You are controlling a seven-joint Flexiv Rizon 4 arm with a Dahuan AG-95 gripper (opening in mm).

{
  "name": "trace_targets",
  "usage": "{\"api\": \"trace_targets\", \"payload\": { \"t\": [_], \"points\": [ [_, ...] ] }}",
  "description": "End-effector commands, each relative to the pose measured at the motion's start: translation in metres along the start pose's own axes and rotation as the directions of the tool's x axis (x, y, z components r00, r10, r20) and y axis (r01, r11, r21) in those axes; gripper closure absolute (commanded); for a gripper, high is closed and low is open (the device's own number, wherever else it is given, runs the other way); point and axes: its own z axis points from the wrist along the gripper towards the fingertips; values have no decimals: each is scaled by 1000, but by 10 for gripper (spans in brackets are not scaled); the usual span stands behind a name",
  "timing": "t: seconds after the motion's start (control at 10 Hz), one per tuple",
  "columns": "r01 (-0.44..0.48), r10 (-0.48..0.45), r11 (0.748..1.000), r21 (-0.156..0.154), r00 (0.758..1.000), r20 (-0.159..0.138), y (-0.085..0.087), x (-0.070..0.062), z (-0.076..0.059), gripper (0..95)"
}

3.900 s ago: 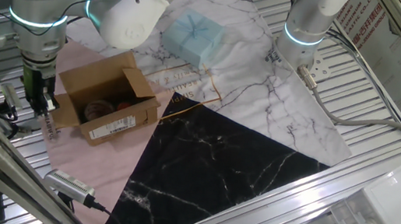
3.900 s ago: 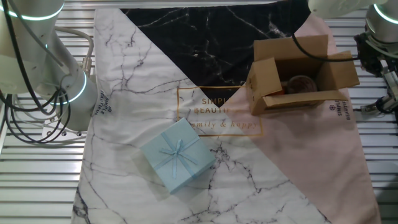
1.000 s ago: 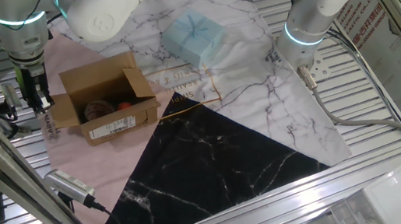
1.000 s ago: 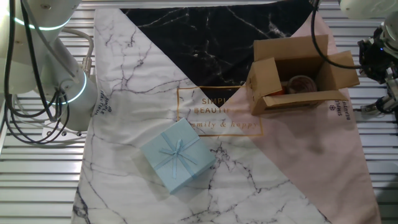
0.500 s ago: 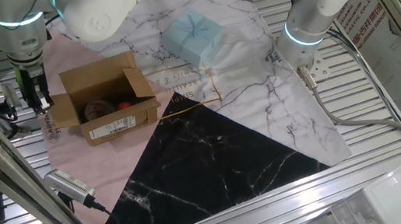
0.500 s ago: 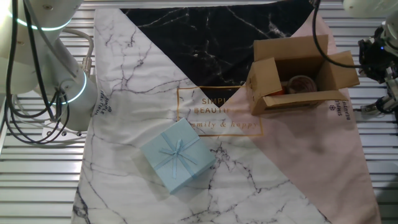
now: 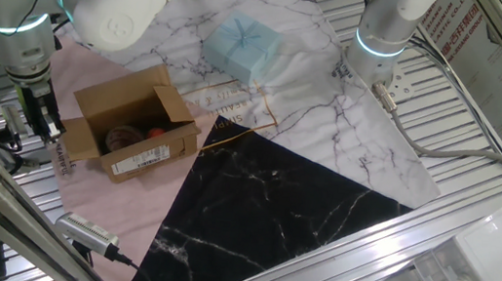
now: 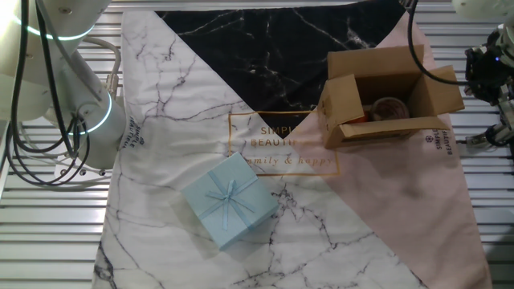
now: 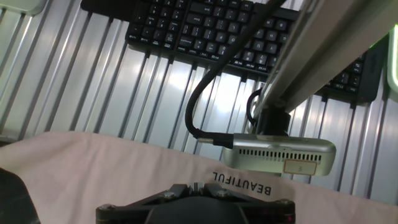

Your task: Cover the box

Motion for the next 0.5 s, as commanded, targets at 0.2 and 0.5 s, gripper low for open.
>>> {"api": "trace_targets", "payload": {
  "t": [0.2, 0.5],
  "points": [
    [-1, 1, 1000, 0, 1000, -2, 0, 0, 0, 950],
    [-11, 11, 1000, -2, 1000, -8, 0, 1, 5, 950]
  ]
}}
